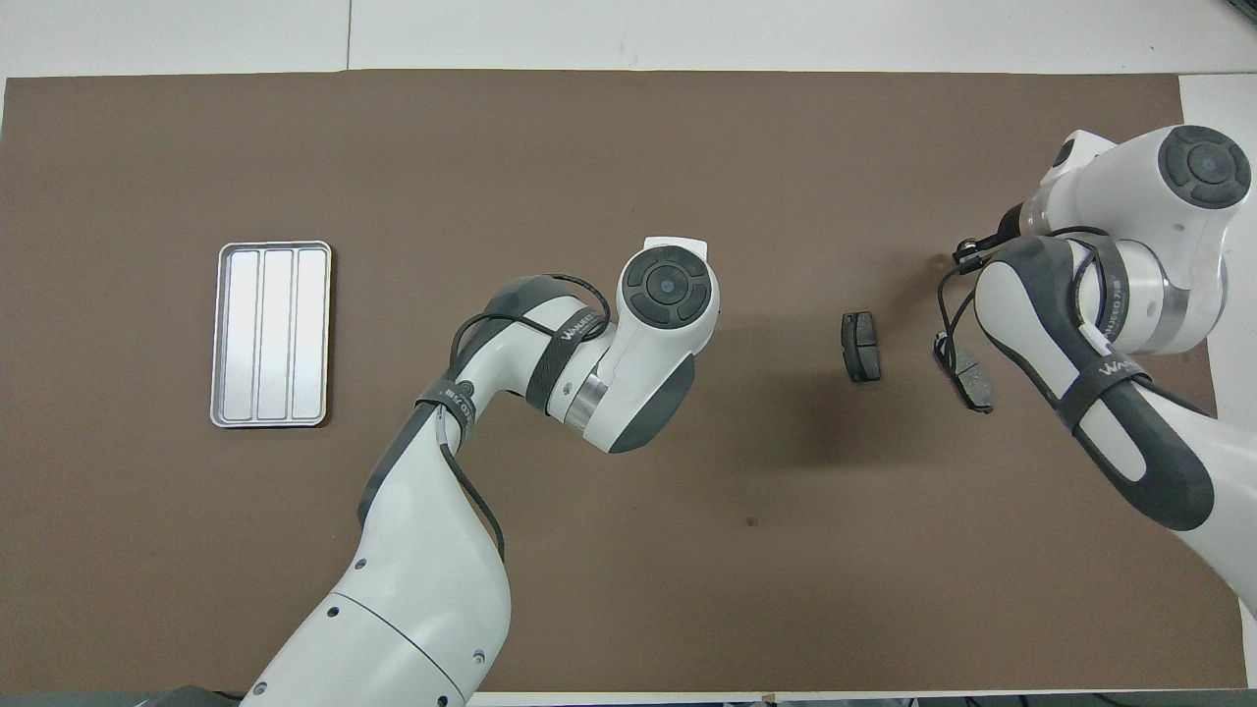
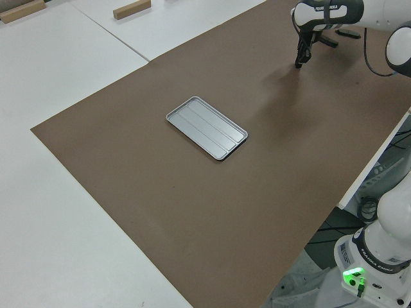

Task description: Place bearing gear from tray to pile

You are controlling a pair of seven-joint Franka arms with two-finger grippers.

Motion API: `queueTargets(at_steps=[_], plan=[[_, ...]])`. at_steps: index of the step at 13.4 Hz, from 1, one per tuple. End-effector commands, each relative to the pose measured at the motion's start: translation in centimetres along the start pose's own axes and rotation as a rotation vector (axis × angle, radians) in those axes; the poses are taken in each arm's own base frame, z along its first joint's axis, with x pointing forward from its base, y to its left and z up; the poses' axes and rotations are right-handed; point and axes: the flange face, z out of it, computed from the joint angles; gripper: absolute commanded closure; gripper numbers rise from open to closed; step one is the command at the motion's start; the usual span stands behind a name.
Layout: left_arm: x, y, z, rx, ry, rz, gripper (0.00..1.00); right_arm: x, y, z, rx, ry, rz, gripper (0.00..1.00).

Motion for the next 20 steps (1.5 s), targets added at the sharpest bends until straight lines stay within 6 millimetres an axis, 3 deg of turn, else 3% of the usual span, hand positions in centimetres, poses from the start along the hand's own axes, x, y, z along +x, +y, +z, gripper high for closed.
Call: queueTargets(at_steps=[1, 2, 3, 4, 5, 6, 8, 10, 11, 12, 13, 14, 15, 16, 18, 20], plan=[[-0.5, 0.0, 0.4, -0.007, 0.012, -0.007, 0.92, -0.3, 0.5, 1.3, 0.005, 0.003, -0.028, 1.0], [-0.5, 0.0, 0.4, -0.007, 0.012, -0.007, 0.88, -0.3, 0.6, 1.5, 0.002, 0.011, -0.025, 1.0], [-0.5, -0.1, 0.4, -0.001, 0.01, -0.007, 0.78, -0.4, 0.7, 2.2, 0.002, 0.013, -0.025, 1.0], [-0.6, -0.1, 0.4, 0.004, 0.008, -0.009, 0.5, -0.4, 0.7, 2.5, -0.001, 0.02, -0.025, 1.0], [-0.5, -0.1, 0.4, 0.006, 0.007, -0.011, 0.12, -0.5, 0.6, 3.0, 0.001, 0.016, -0.025, 1.0], [-0.2, -0.2, 0.0, 0.015, 0.008, -0.013, 0.0, -0.5, 0.6, 3.1, 0.002, 0.015, -0.025, 1.0], [0.2, -0.5, -0.8, 0.03, 0.002, -0.02, 0.0, -0.8, 0.6, 3.4, 0.005, 0.008, -0.021, 1.0], [1.9, -1.2, -4.9, 0.012, 0.008, -0.037, 0.0, -0.9, 0.6, 3.6, 0.007, 0.002, -0.015, 1.0], [4.0, -2.1, -7.0, 0.009, 0.01, -0.066, 0.0, -0.8, 0.4, 3.4, 0.008, 0.002, -0.011, 1.0], [5.4, -2.8, -8.7, 0.004, 0.01, -0.084, 0.0, -0.6, 0.1, 2.7, 0.007, 0.003, 0.004, 0.8], [6.1, -3.4, -10.1, 0.002, 0.011, -0.096, 0.0, -0.4, -0.5, 1.9, 0.006, 0.006, 0.025, 0.49], [7.7, -4.5, -12.0, -0.005, 0.015, -0.114, 0.0, -0.3, -0.8, 0.9, 0.006, 0.001, 0.042, 0.31], [9.7, -6.1, -14.0, -0.003, 0.016, -0.115, 0.0, -0.2, -1.0, -0.2, 0.006, 0.0, 0.058, 0.21], [12.2, -8.3, -16.6, 0.001, 0.01, -0.087, 0.0, 0.3, -2.5, -1.2, 0.006, 0.0, 0.07, 0.18], [17.7, -13.8, -21.7, 0.009, -0.003, -0.011, 0.0, 1.6, -5.5, -3.4, 0.008, -0.002, 0.117, 0.18], [21.2, -18.7, -25.3, 0.025, -0.028, 0.051, 0.0, 2.7, -9.0, -5.2, 0.011, -0.018, 0.149, 0.18]])
